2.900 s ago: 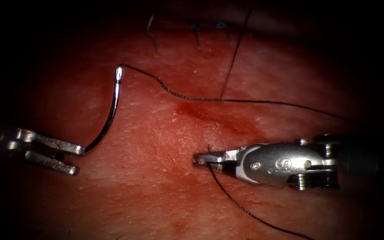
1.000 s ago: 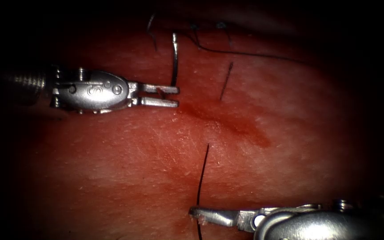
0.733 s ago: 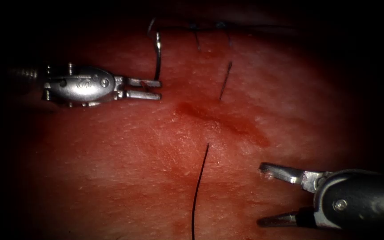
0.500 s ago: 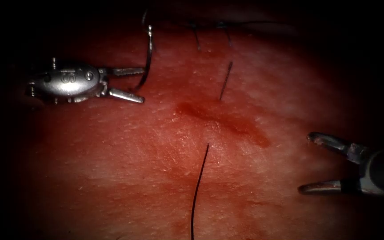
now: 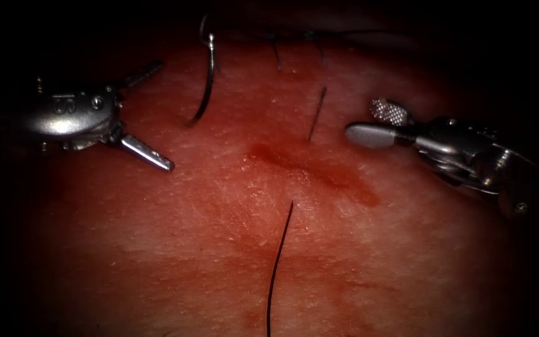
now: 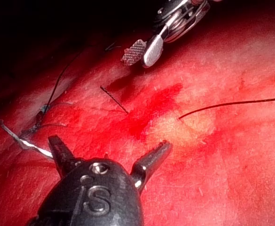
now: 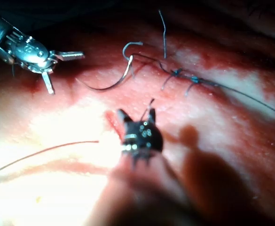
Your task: Wound Closure
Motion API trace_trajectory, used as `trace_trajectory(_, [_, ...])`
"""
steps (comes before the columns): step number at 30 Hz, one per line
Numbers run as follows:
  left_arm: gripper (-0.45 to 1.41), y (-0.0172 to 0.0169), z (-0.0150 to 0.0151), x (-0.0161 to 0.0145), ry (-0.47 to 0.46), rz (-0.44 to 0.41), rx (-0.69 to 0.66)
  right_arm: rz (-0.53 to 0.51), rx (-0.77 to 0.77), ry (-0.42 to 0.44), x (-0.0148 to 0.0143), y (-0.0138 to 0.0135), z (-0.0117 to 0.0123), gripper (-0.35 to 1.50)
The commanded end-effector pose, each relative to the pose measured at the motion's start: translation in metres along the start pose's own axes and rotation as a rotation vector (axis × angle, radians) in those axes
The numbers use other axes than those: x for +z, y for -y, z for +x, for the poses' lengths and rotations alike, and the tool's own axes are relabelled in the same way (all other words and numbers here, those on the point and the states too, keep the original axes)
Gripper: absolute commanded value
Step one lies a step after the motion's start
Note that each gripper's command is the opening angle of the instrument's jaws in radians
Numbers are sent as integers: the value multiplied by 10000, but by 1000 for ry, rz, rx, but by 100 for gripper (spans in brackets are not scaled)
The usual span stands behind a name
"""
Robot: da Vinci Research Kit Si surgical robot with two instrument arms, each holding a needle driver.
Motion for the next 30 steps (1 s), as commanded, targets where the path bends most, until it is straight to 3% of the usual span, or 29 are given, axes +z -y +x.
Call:
trace_trajectory(1, [86,-7,7,5,0,7,39,-6,50,-10,27,-13,-4,128])
trace_trajectory(7, [68,-27,26,-1,-38,-29,61,2,157,-20,53,-33,-18,133])
trace_trajectory(14, [64,-39,32,-3,-51,-50,60,-17,167,-9,65,-43,-26,130])
trace_trajectory(15, [64,-40,32,-4,-52,-53,60,-17,172,-9,66,-43,-27,125])
trace_trajectory(17, [63,-40,32,-3,-57,-61,61,-11,178,-5,62,-43,-26,66])
trace_trajectory(18, [61,-41,32,-3,-57,-61,61,-12,185,-1,61,-43,-25,52])
trace_trajectory(19, [61,-41,32,-3,-57,-60,61,-10,186,-4,61,-42,-25,56])
trace_trajectory(20, [59,-41,31,-3,-59,-63,61,-4,187,-3,61,-41,-25,73])
trace_trajectory(24, [54,-42,31,-2,-62,-68,62,17,190,2,65,-35,-23,78])
trace_trajectory(26, [51,-42,31,-2,-66,-74,63,34,188,7,72,-29,-24,104])
trace_trajectory(30, [49,-42,31,-2,-67,-74,63,42,185,11,77,-25,-24,111])
